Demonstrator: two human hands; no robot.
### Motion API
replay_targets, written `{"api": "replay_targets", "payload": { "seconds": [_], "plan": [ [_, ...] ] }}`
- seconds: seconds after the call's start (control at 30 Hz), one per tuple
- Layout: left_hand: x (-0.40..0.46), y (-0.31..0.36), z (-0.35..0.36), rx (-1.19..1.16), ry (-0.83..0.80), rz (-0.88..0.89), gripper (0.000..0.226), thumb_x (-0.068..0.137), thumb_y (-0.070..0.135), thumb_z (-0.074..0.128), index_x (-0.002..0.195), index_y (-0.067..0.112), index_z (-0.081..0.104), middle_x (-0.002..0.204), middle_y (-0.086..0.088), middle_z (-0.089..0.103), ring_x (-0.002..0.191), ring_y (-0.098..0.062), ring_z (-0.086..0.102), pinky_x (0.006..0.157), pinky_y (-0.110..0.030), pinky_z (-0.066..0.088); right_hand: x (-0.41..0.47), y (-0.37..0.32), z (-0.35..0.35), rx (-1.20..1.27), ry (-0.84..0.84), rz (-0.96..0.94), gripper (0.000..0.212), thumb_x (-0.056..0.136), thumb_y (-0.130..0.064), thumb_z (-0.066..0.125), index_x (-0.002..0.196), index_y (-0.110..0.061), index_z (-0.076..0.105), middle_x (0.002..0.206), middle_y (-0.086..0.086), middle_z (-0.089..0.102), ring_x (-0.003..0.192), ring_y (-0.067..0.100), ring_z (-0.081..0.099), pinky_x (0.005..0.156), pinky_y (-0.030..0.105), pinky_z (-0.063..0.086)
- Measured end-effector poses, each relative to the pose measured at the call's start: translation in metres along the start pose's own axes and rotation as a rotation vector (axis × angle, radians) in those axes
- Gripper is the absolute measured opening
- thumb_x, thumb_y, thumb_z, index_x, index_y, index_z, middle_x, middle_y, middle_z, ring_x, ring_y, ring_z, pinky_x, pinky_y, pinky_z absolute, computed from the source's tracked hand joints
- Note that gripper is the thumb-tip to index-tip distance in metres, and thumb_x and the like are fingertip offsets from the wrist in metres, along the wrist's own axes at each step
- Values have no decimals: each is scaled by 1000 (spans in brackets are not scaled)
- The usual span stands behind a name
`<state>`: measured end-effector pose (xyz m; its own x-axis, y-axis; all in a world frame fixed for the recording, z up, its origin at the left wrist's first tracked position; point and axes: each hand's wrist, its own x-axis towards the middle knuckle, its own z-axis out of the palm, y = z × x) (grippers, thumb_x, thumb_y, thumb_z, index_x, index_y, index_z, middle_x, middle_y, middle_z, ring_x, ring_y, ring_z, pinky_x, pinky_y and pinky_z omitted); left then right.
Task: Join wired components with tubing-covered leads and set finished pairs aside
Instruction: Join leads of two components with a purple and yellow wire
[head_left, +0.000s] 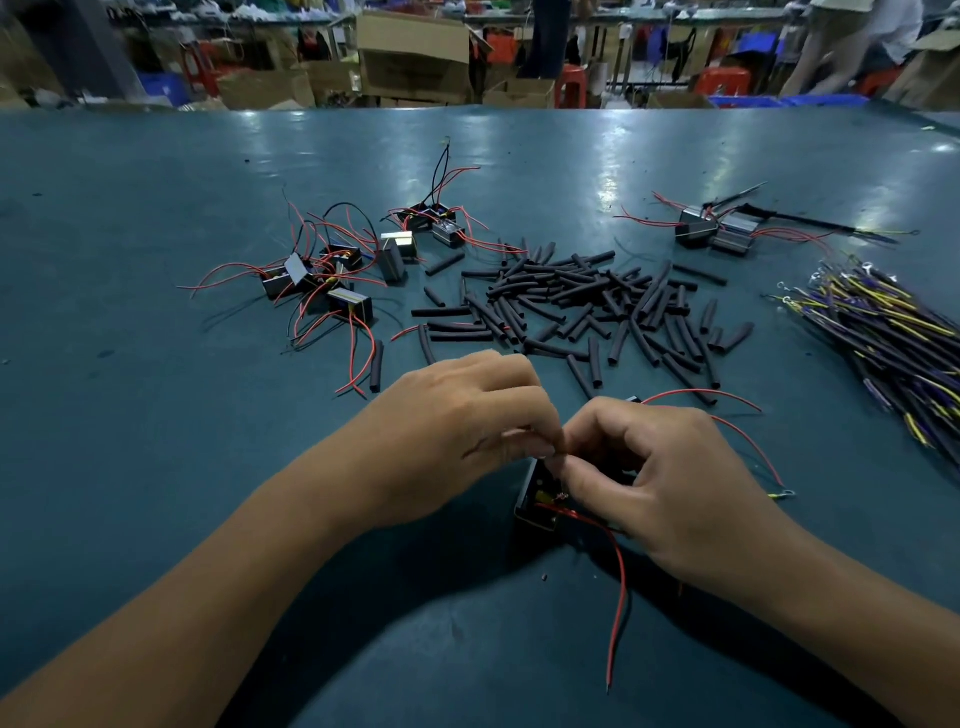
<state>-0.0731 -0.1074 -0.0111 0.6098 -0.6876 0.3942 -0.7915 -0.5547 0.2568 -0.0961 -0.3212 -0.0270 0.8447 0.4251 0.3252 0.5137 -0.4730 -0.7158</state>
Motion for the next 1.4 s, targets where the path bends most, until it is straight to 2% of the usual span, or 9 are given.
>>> {"api": "replay_targets", "payload": {
  "seconds": [0.17, 0.3, 0.43, 0.5, 0.57, 0.67, 0.87, 1.17, 1.4],
  "plan": [
    [-2, 4, 1, -370, -125, -242, 16, 99, 32, 55, 88, 21, 61, 79, 12, 54, 69, -5, 47, 63, -24, 40, 1, -1, 0, 3, 15, -21, 6, 87, -20, 72, 81, -22, 69, 66, -10, 66, 60, 10, 62, 57, 21, 47],
    [3, 10, 7, -790, -134, -643, 23, 81, 30, 59, 76, 8, 62, 69, -13, 44, 60, -22, 30, 53, -44, 23, 1, -1, 1, -10, 14, -30, 7, 86, -22, 71, 80, -23, 68, 66, -11, 66, 61, 10, 62, 57, 18, 46],
    [4, 14, 11, -979, -130, -810, 17, 75, 27, 62, 70, 11, 64, 58, 0, 46, 49, -10, 31, 45, -20, 23, 1, 0, 3, 2, 8, -30, 9, 87, -19, 72, 80, -24, 68, 66, -13, 66, 61, 8, 62, 58, 13, 44],
    [1, 9, 7, -803, -84, -686, 18, 82, 30, 65, 73, 14, 64, 62, 5, 51, 54, -11, 37, 50, -22, 28, 2, 0, 2, 14, 14, -19, 8, 86, -23, 70, 79, -25, 67, 66, -14, 66, 60, 8, 62, 57, 12, 43],
    [-2, 2, 0, -471, -20, -413, 7, 90, 24, 67, 84, 22, 67, 72, 15, 57, 61, -4, 45, 58, -17, 34, 2, 0, 1, 10, 14, -10, 7, 86, -27, 69, 79, -25, 67, 67, -14, 67, 61, 8, 63, 57, 14, 44],
    [-6, -5, -10, -163, 2, -64, 14, 90, 11, 71, 99, 21, 70, 94, 11, 59, 80, -11, 55, 69, -21, 43, 1, 0, 1, 3, 9, -6, 8, 87, -24, 70, 80, -25, 67, 68, -13, 67, 63, 10, 64, 58, 17, 46],
    [-7, -11, -7, -92, 25, 6, 13, 89, 24, 75, 101, 21, 75, 98, 9, 59, 92, -14, 58, 77, -39, 50, 0, 0, 2, -5, -2, -8, 13, 88, -15, 73, 81, -24, 68, 69, -13, 67, 64, 9, 64, 59, 13, 45],
    [-5, -9, -3, -46, 58, 33, 16, 91, 32, 68, 95, 20, 76, 93, 5, 62, 83, -18, 55, 68, -42, 48, 1, -1, 2, -5, 4, -6, 12, 87, -17, 73, 79, -25, 67, 67, -15, 66, 62, 7, 63, 58, 11, 42],
    [-4, -9, -3, 26, 40, 55, 20, 96, 33, 60, 94, 21, 76, 93, 6, 62, 80, -19, 53, 61, -43, 48, 1, -1, 1, -3, 1, -6, 14, 87, -14, 73, 79, -23, 67, 67, -11, 67, 62, 11, 63, 58, 19, 47]
  ]
}}
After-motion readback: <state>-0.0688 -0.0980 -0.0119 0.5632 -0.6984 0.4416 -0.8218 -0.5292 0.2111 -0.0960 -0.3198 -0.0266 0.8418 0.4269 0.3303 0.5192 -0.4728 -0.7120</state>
